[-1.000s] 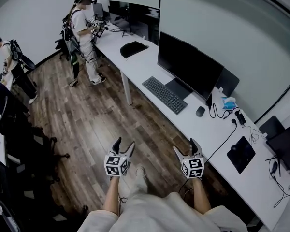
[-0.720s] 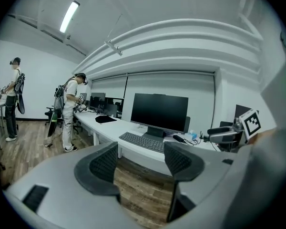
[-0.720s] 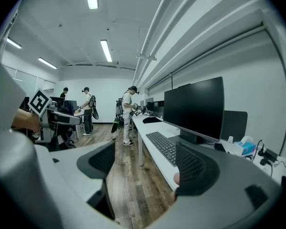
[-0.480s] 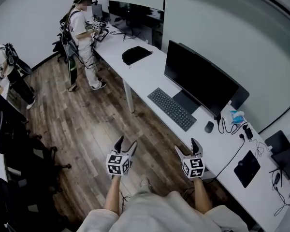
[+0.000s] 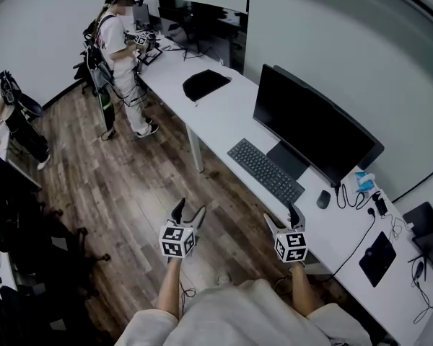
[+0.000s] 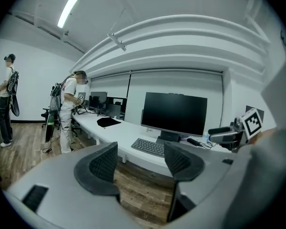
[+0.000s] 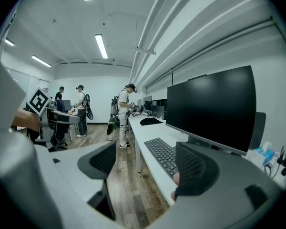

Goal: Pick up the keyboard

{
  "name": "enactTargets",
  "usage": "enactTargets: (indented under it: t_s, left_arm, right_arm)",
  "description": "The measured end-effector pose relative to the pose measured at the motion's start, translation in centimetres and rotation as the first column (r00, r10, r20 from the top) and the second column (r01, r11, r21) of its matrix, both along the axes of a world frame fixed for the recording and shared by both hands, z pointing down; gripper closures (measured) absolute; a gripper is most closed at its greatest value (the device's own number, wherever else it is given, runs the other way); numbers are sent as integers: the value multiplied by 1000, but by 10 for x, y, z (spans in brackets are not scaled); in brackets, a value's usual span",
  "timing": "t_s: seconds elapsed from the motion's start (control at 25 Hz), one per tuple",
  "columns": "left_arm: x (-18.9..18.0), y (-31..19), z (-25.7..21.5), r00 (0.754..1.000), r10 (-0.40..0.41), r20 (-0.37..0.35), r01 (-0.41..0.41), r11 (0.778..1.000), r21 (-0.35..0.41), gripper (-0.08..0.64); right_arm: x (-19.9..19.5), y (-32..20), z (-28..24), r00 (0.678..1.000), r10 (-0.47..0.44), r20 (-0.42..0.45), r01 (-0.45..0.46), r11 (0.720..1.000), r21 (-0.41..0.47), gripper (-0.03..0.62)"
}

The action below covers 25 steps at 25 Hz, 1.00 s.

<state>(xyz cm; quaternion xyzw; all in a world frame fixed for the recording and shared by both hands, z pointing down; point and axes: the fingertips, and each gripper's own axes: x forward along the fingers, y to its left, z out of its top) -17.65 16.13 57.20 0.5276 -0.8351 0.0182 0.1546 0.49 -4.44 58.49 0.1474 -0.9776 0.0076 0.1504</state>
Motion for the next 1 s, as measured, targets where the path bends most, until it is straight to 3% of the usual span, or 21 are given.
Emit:
enactTargets:
  t_s: [0.68, 1.0]
  left_arm:
    - [-52, -36, 19, 1000, 6, -25, -6, 1000, -18, 275]
    - [-98, -87, 25, 1000, 14, -28, -14, 1000, -22, 275]
  right_arm:
    - [-49, -34, 19, 1000, 9, -23, -10, 1000, -18, 219]
    - [-92, -78, 29, 999, 17, -30, -18, 1000, -25, 219]
